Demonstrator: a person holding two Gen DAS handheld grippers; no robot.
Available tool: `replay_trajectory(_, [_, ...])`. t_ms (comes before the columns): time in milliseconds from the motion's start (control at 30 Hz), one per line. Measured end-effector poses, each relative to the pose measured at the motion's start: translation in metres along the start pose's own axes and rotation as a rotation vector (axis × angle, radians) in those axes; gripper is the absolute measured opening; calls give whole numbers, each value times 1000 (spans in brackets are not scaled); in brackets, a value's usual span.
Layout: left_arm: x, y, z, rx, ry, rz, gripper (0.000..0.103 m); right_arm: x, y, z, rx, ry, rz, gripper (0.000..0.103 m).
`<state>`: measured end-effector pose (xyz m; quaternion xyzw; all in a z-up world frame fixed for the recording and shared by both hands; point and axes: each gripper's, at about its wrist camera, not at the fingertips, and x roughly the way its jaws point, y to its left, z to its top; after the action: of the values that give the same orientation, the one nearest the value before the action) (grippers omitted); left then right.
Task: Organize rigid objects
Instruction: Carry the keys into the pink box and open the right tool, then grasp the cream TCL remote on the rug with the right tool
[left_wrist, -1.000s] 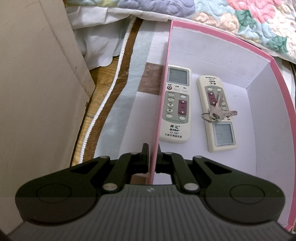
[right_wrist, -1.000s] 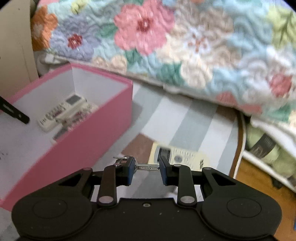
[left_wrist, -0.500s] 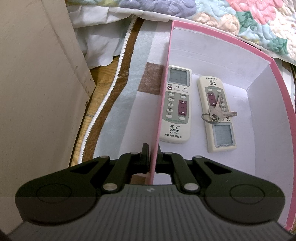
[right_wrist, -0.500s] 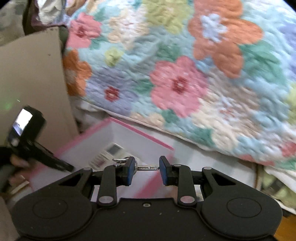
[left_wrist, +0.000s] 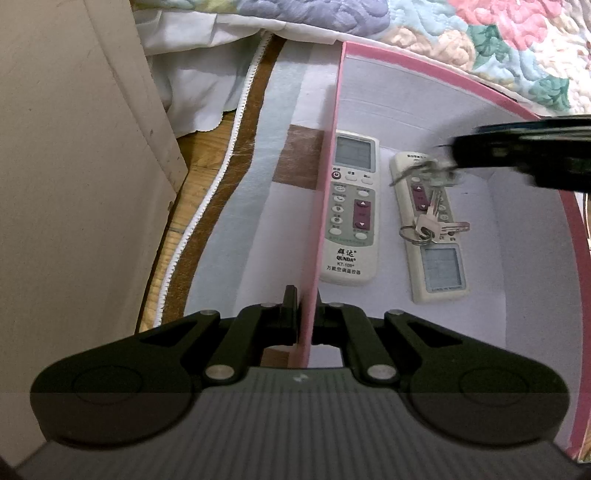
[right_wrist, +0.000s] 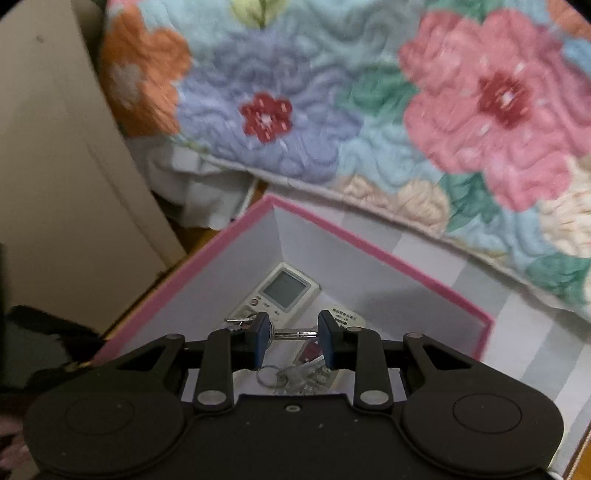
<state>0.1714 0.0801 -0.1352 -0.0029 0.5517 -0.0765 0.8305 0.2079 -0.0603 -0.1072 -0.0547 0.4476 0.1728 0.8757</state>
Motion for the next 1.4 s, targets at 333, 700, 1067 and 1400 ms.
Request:
replay_trajectory(333, [0,1,0,-4,1,-5,5,-25,-31,-1,211,-70,79,43])
replay_trajectory(700, [-1,-1,0,4,1,5,5,-97,-92,-30,440,9,15,52])
replay_trajectory(1067, [-1,-4,0,22,-7,16,4,-105,-164,-81,754,87,-84,71])
replay_trajectory(1400, [-6,-6,5,35,-25,19,4,-58,-215,-107,882,116,-167,73])
